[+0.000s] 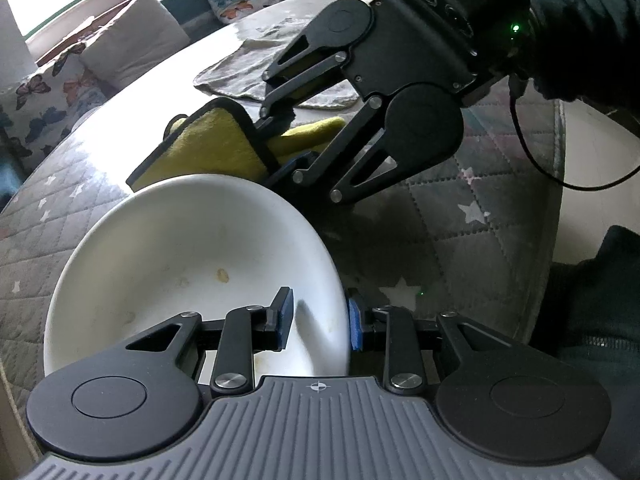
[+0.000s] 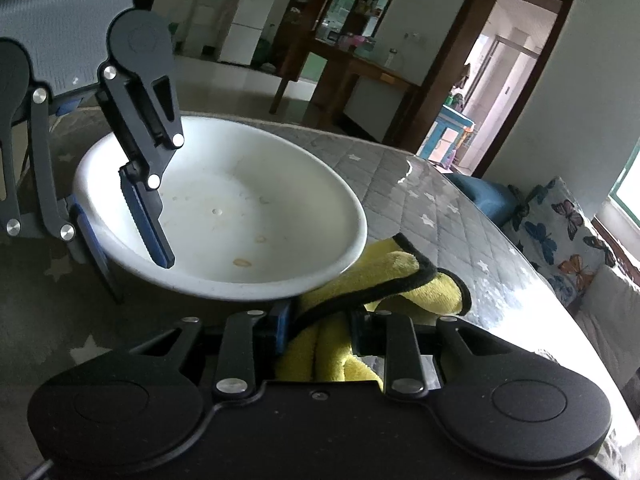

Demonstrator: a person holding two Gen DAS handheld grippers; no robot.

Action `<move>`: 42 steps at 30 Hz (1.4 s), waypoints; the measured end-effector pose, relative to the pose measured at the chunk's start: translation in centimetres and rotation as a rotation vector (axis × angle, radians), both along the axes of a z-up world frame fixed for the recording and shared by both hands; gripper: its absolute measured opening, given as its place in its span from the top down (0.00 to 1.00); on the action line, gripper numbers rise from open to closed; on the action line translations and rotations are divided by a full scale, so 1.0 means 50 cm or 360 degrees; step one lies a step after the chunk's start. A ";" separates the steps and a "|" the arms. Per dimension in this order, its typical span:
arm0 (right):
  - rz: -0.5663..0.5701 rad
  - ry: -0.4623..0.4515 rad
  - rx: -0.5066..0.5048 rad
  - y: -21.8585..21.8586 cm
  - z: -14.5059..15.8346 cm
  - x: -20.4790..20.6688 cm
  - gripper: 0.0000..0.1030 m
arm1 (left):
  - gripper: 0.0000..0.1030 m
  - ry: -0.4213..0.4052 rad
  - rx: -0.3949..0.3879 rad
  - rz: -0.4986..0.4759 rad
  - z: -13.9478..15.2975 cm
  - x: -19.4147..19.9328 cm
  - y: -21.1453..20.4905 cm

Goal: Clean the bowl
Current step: 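Lower the bowl flat with the left tool while the right tool lifts the cloth away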

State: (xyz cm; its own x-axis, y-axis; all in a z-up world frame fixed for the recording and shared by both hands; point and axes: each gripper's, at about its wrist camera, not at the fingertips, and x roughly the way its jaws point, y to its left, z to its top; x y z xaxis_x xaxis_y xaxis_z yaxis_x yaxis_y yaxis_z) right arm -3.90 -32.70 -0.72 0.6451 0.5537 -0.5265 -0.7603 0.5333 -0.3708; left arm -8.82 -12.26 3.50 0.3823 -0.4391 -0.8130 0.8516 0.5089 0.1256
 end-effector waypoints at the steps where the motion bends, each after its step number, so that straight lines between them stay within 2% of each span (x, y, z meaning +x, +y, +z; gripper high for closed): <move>1: -0.0009 0.0003 0.0008 -0.002 0.002 0.000 0.71 | 0.68 -0.0005 -0.0005 0.0011 0.002 0.001 0.001; 19: -0.0196 0.0026 0.0153 -0.026 0.047 -0.009 0.71 | 0.51 -0.0054 -0.0117 0.0217 0.038 -0.012 0.038; 28: -0.0191 0.0033 0.0187 -0.002 0.059 -0.034 0.71 | 0.50 -0.0106 -0.0156 0.0369 0.055 -0.010 0.064; 34: -0.0171 0.0039 0.0199 0.019 0.064 -0.053 0.71 | 0.47 -0.0136 -0.0155 0.0534 0.060 -0.006 0.100; 40: -0.0151 0.0044 0.0212 0.040 0.070 -0.072 0.71 | 0.46 -0.0156 -0.0141 0.0759 0.061 -0.001 0.136; 42: -0.0142 0.0048 0.0217 0.047 0.072 -0.074 0.71 | 0.46 -0.0168 -0.0153 0.0881 0.066 0.000 0.153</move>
